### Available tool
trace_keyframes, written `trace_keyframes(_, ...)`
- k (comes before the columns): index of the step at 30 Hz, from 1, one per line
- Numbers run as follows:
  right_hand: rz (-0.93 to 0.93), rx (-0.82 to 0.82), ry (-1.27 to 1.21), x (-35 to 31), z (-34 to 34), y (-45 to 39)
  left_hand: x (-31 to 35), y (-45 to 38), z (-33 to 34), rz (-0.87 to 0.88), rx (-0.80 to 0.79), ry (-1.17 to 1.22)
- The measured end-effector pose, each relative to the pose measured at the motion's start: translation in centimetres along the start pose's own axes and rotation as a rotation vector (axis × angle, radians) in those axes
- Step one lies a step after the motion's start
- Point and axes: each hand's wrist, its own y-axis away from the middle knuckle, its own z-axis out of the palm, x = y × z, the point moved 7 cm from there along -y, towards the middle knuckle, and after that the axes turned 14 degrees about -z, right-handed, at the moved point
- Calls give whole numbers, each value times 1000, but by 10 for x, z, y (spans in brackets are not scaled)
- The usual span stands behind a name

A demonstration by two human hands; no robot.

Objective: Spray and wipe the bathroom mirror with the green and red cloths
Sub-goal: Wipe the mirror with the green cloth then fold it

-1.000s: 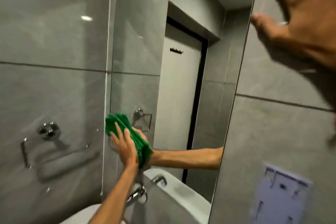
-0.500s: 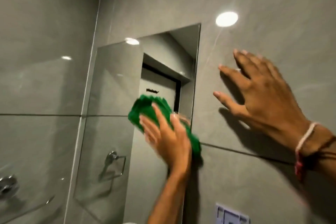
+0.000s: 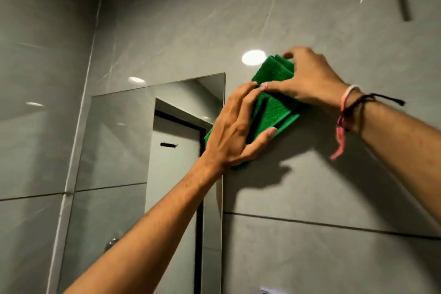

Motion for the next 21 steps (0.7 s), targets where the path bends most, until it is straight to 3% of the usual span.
trace_keyframes(2,14,-63,13,1,3,8,-2,14,-9,-142,71,2)
trace_keyframes(5,24,-7,-38,10,-7,38,-3,38,-14,-386,45,39)
trace_keyframes(11,-6,118,-208,40,-41,146,33,101,-4,-792,-384,712)
trace_keyframes(14,45,141,-258,55,-50,227,70,151,2,-959,-513,982)
trace_keyframes(17,232,143,-386,74,-50,332,119,225,9,-1129,-622,1126)
trace_keyframes(21,720,34,-646,98,-36,511,190,365,12,-1517,-740,1147)
